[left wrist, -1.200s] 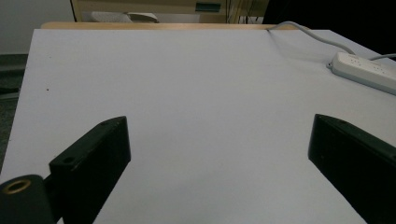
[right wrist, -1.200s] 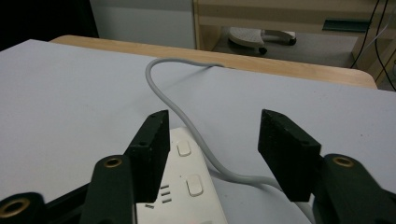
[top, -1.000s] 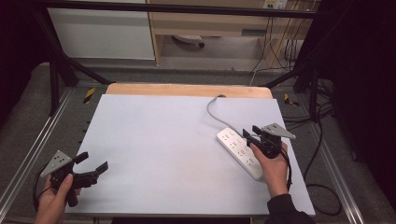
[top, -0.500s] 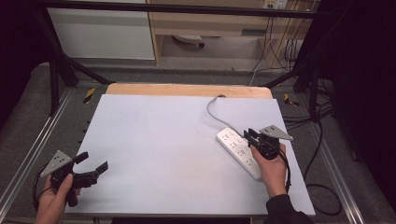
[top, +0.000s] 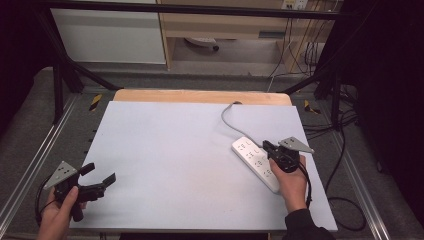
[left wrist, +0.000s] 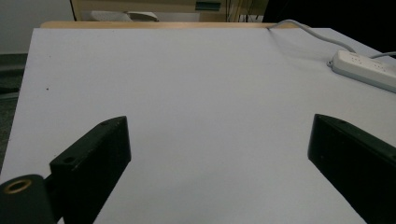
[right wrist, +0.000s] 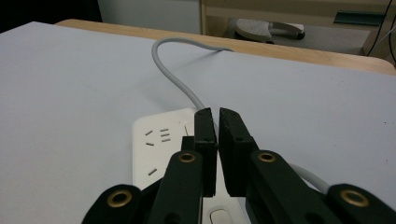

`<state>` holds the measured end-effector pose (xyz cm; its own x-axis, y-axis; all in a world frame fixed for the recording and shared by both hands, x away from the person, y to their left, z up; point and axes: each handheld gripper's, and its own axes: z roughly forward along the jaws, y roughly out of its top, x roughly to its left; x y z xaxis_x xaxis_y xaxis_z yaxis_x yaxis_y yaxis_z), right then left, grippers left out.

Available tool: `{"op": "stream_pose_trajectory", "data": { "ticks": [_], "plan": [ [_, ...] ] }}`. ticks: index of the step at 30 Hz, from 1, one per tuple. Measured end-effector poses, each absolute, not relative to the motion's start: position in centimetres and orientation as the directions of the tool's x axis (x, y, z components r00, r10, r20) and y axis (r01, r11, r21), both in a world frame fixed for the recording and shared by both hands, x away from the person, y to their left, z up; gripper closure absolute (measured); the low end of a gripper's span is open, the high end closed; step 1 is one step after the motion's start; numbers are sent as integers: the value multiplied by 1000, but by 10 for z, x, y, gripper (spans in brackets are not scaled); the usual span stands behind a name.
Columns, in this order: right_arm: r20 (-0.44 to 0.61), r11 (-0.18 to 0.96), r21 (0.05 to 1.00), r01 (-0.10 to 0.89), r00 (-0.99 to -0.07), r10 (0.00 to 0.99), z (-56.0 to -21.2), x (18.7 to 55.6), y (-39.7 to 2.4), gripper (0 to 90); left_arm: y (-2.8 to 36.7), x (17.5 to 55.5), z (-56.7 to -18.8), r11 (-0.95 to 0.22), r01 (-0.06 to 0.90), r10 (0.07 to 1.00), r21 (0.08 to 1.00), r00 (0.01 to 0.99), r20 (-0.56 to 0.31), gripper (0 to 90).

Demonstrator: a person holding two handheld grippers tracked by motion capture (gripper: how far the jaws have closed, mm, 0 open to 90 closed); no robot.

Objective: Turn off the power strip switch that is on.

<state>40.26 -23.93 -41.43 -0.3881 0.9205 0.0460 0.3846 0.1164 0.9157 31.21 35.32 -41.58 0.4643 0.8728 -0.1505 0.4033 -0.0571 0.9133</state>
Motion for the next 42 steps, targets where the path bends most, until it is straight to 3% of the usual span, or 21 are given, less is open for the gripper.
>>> {"op": "stream_pose_trajectory", "data": {
  "ticks": [42],
  "plan": [
    [73,132,835,534,-347,935,-434,397,-246,900,354,311,-415,-59,399,872,915,466,-147,62]
  ]
}}
